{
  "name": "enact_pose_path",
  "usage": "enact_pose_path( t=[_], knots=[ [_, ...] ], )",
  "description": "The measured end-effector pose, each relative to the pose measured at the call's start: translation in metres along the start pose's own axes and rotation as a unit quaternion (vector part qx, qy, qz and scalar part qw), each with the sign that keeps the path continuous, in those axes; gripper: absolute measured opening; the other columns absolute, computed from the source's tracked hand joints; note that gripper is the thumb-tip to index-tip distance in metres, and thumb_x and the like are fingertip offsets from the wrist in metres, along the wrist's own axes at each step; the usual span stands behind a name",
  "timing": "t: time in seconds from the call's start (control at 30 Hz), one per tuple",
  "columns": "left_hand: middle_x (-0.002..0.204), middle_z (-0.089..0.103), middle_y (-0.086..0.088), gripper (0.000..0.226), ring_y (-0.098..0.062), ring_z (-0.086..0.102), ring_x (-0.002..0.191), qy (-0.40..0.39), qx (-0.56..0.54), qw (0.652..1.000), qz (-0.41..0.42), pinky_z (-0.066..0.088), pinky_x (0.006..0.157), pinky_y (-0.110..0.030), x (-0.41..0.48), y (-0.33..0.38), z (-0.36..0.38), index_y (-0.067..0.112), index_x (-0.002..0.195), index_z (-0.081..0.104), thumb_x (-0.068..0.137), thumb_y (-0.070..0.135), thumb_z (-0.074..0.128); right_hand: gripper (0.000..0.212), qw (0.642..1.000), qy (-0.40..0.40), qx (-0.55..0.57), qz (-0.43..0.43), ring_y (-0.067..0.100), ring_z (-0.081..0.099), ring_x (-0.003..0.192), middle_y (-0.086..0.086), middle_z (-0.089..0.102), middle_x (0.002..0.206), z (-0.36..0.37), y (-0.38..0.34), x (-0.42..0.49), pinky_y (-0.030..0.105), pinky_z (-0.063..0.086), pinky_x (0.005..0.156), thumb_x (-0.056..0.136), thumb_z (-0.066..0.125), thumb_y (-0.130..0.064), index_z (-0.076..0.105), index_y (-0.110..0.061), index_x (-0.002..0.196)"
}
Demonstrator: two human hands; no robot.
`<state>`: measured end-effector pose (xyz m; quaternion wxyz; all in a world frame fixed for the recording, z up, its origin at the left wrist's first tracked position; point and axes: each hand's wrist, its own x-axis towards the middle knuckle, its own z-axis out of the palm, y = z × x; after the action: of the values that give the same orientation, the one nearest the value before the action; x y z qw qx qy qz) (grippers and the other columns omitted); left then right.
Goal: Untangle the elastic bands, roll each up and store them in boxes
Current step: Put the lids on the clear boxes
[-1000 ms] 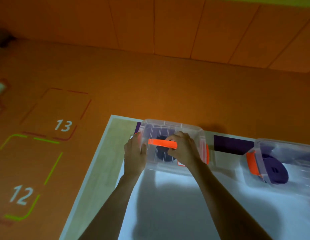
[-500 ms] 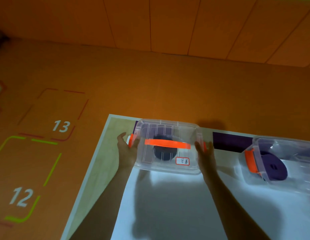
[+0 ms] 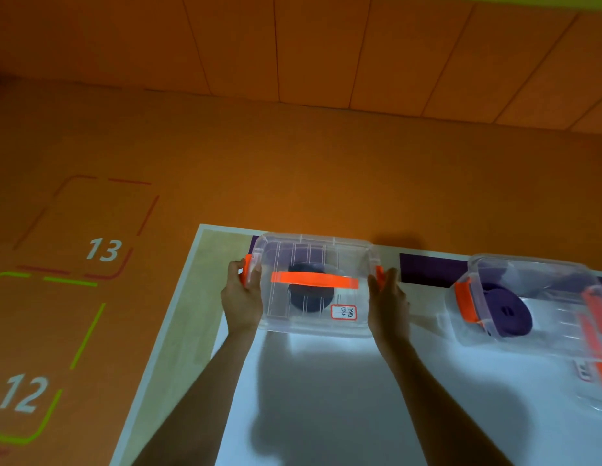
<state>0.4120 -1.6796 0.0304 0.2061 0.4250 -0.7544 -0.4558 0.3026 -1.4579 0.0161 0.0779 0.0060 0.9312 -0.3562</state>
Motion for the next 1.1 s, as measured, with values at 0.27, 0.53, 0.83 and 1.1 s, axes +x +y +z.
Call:
enact_pose_path(
  t=[0.27, 0.53, 0.83, 1.1],
  knots=[
    [0.096, 0.074, -0.01, 0.033, -0.033, 0.075, 0.084, -0.02, 0.161, 0.984, 0.067, 0.063, 0.076, -0.039, -0.003, 0.007, -0.005, 0.006, 0.126, 0.059, 0.11, 0.034, 0.053, 0.04, 0.993, -0.017, -0.1, -0.051, 0.031, 0.077, 0.089, 0.018, 0.073, 0.108, -0.006, 0.0, -0.008, 0.041, 0.065, 0.074, 0.111, 0.038, -0.039, 0.037, -0.009, 0.137],
    [0.136, 0.065, -0.022, 0.052, -0.042, 0.063, 0.122, -0.066, 0.365, 0.905, 0.206, 0.058, 0.091, -0.054, -0.004, 0.032, -0.016, 0.009, 0.146, 0.057, 0.099, 0.025, 0.072, 0.05, 0.972, -0.061, -0.201, -0.109, 0.026, 0.07, 0.113, 0.009, 0.062, 0.138, -0.084, 0.028, -0.032, 0.043, 0.06, 0.092, 0.11, 0.038, -0.051, 0.046, -0.019, 0.148],
    [0.166, 0.036, -0.004, 0.051, -0.028, 0.033, 0.153, -0.196, 0.399, 0.812, 0.378, 0.033, 0.122, -0.046, -0.124, 0.102, 0.05, 0.033, 0.157, 0.041, 0.107, 0.035, 0.05, 0.037, 0.952, -0.001, -0.289, -0.098, 0.025, 0.073, 0.111, 0.005, 0.069, 0.134, -0.185, 0.102, -0.062, 0.04, 0.061, 0.089, 0.107, 0.055, -0.032, 0.057, -0.018, 0.142],
    [0.169, 0.033, -0.005, 0.058, -0.03, 0.025, 0.158, -0.255, 0.403, 0.788, 0.39, 0.022, 0.127, -0.049, -0.214, 0.14, 0.141, 0.033, 0.159, 0.038, 0.104, 0.029, 0.054, 0.027, 0.931, -0.028, -0.349, -0.106, 0.033, 0.074, 0.095, 0.01, 0.072, 0.115, -0.259, 0.196, -0.048, 0.045, 0.061, 0.07, 0.1, 0.065, -0.019, 0.07, -0.012, 0.125]
  ],
)
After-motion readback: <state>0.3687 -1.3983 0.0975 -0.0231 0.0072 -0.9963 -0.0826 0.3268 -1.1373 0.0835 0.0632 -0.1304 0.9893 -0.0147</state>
